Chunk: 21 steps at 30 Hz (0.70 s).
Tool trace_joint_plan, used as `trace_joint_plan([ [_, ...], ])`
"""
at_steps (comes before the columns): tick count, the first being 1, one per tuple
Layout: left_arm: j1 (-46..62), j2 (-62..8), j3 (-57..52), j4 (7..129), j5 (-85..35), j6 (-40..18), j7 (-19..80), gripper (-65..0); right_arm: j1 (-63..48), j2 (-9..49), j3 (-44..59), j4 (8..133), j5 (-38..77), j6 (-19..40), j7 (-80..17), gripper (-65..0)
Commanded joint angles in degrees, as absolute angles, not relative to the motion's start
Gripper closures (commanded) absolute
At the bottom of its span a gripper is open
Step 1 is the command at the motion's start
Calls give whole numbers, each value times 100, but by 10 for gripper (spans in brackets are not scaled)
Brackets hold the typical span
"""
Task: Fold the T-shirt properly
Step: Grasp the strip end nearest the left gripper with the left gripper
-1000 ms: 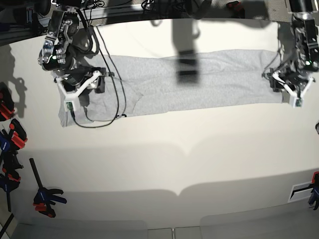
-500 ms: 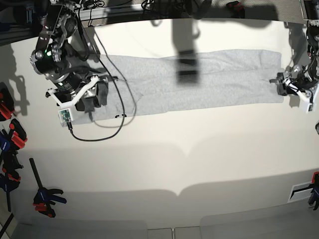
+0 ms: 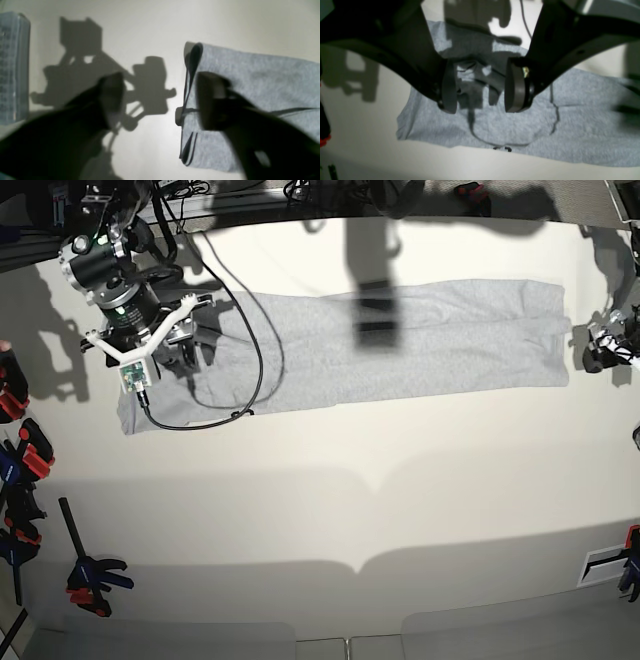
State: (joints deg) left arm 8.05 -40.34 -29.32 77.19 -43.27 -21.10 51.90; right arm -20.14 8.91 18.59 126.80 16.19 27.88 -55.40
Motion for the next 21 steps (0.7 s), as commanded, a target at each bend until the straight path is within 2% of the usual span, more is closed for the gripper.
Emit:
trace_joint_plan([
  [1,744,-4195,-2991,7800,-4338,-2130,5098,-449,-1986,932,1879,12849,1669,2788,-5402,-297],
  [7,742,-4198,-2993,7590,-4386,-2130,5319,-449,-1990,934,1879,12954,1669,2788,-5461,-297],
  [9,742,-4200,-2993,7284,-4810,-2189,5443,-449,-1990,934,1879,12954,1667,2788,-5516,-297],
  [12,742,-4211,-2993,6757,-6184,-2814,5948,-447,-2021,934,1879,12954,1667,2788,-5540,-297],
  [14,742,-4206,-2993,6517,-6637,-3087,6084,-447,-2078,934,1879,12954,1667,2788,-5542,-297],
  [21,742,-4202,-2993,5808,-6357,-3201,5782,-447,-2307,934,1879,12958,1669,2790,-5424,-297],
])
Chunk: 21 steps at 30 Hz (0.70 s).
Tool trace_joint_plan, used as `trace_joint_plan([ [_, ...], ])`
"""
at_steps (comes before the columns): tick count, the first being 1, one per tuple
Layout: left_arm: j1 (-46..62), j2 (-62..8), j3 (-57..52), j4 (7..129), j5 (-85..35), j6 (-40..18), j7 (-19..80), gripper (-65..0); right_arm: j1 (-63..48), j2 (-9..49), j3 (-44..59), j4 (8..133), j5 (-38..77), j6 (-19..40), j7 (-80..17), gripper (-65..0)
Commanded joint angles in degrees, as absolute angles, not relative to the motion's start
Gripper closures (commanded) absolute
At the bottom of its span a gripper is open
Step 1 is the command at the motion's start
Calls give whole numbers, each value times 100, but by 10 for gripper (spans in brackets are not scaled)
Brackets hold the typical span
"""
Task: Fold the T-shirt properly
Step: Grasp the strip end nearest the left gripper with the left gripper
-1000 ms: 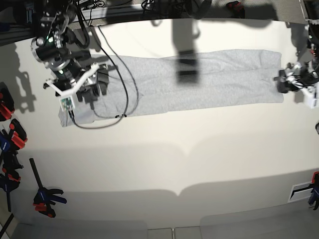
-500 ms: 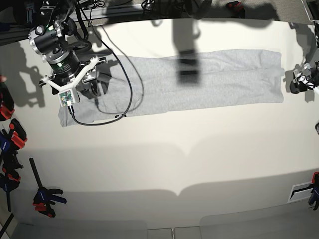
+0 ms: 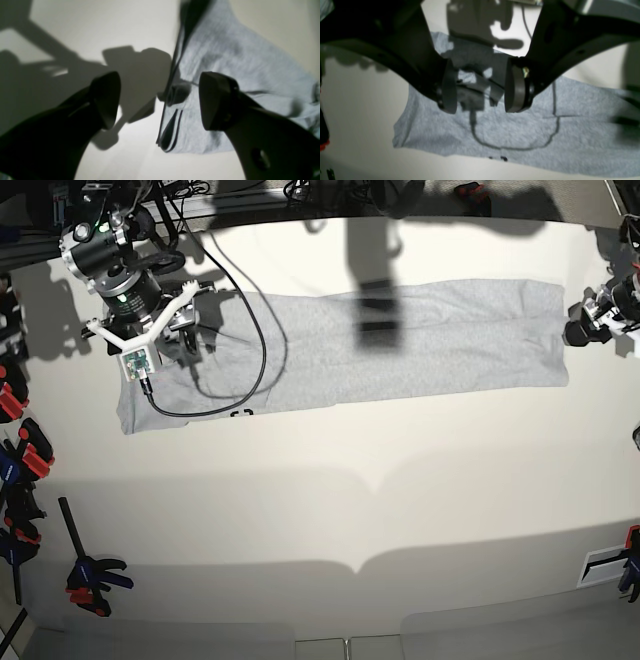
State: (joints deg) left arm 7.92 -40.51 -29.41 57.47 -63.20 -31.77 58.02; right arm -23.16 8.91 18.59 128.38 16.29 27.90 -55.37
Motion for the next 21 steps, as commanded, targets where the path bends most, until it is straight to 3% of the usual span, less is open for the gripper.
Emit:
trace_joint_plan([
  [1,746,-4191,-2993,5717,-6348,-3273,5789,-447,-2307,934,1879,12958,1667,2790,-5422,-297],
  [6,746,-4095,-2991,5463,-6383,-3579,6219,-447,-2305,934,1879,12960,1669,2790,-5382,-297],
  [10,744,-3911,-2991,5472,-7133,-3948,6934,-447,-2303,934,1879,12964,1669,2788,-5290,-297],
  [21,744,-3522,-2991,5492,-6908,-3948,6991,-446,-2303,934,1879,12964,1669,2788,-5288,-297],
])
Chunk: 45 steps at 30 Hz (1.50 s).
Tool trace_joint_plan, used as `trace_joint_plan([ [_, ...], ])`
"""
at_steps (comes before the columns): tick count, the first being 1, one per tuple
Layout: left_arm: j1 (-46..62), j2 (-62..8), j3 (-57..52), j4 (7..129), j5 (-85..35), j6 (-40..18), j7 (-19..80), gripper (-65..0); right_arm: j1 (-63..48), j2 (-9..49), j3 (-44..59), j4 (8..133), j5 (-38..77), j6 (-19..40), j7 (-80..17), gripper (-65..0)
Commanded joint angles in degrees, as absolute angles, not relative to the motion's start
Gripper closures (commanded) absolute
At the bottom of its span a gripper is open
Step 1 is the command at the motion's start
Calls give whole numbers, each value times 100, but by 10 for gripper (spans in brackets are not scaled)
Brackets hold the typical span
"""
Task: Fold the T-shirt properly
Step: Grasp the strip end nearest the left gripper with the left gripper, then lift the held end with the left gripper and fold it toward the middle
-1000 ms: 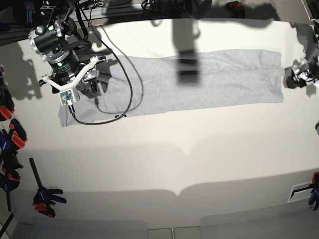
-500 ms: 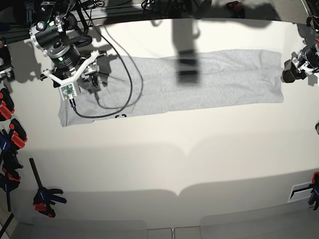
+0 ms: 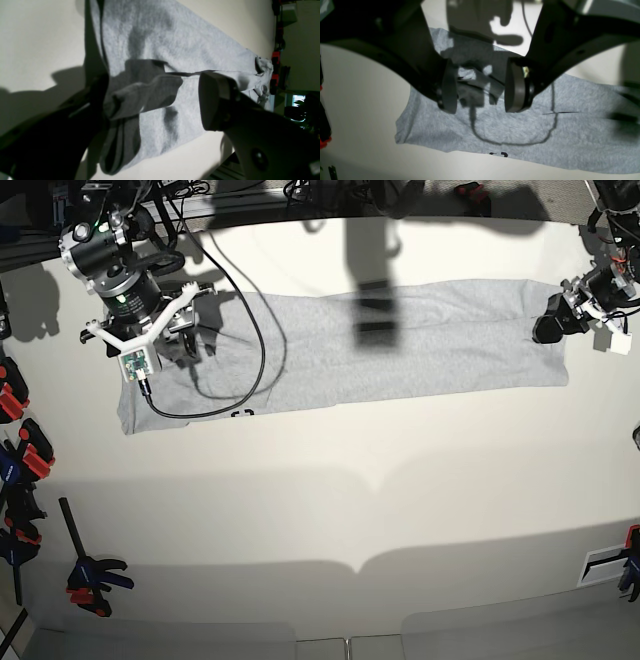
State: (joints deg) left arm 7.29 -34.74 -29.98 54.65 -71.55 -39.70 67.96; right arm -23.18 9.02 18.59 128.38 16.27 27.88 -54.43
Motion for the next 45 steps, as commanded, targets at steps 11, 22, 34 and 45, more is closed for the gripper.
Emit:
trace_joint_plan([
  [11,744,-3428,-2991,5699,-6925,-3948,7046,-317,-2303,934,1879,12964,1669,2788,-5275,-297],
  [22,740,-3400,-2991,5699,-6901,-3948,6434,-243,-2303,934,1879,12964,1669,2788,-5277,-297],
  [34,727,-3398,-2991,5699,-6901,-3951,5767,-136,-2305,934,1879,12964,1669,2790,-5299,-297],
  [45,263,-3699,-3004,5699,-6130,-3966,5242,0,-2305,934,1879,12964,1667,2790,-5413,-297],
])
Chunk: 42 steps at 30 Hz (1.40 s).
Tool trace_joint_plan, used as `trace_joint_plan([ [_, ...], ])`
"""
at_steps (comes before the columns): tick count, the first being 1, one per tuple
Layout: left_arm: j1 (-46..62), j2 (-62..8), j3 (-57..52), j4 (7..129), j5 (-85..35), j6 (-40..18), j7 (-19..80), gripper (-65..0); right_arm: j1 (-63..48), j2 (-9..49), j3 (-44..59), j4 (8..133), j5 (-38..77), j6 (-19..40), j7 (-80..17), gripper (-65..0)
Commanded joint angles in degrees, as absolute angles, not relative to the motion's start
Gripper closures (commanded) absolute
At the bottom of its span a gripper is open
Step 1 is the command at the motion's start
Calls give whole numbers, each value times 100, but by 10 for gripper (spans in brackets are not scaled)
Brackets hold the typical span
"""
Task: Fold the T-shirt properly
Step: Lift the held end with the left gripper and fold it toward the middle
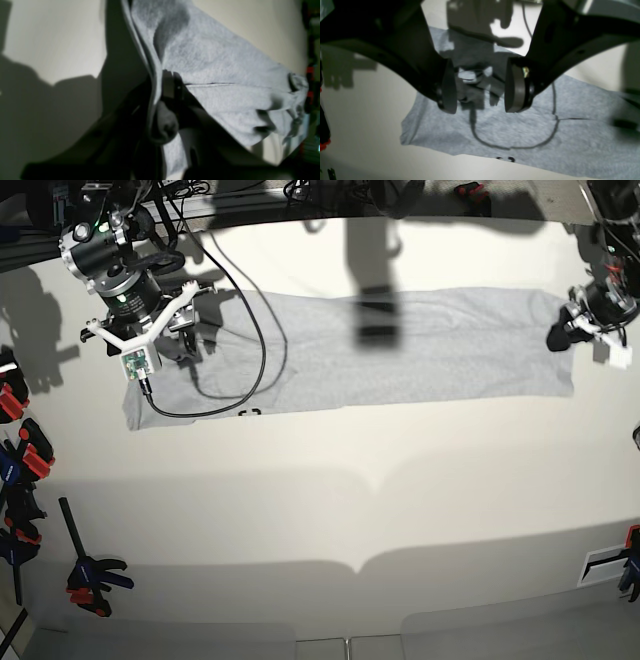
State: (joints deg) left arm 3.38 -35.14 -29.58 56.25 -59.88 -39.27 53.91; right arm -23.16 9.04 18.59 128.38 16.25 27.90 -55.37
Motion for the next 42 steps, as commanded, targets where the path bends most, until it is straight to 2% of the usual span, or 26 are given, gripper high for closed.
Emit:
trace_joint_plan([
  [1,191,-3782,-3004,5699,-6007,-3962,5242,0,-2305,934,1879,12964,1667,2790,-5413,-297],
  [6,-80,-4222,-3004,5719,-5708,-3367,5319,0,-2305,934,1879,12964,1669,2790,-5430,-297],
  [13,-58,-4228,-2995,6873,-5896,-3376,5970,0,-2300,934,1879,12964,1669,2790,-5393,-297],
  [21,770,-3264,-2987,9548,-5892,-3387,6136,0,-2290,934,1879,12964,1667,2788,-5406,-297],
  [24,1140,-2908,-2987,10202,-5669,-3387,5833,0,-2287,937,1879,12964,1667,2788,-5408,-297],
  [28,1304,-2443,-2987,10337,-4827,-3378,5039,0,-2290,934,1879,12964,1667,2788,-5408,-297],
  [42,1302,-947,-2985,10337,-4746,-3385,4958,0,-2290,934,1879,12964,1667,2788,-5452,-297],
])
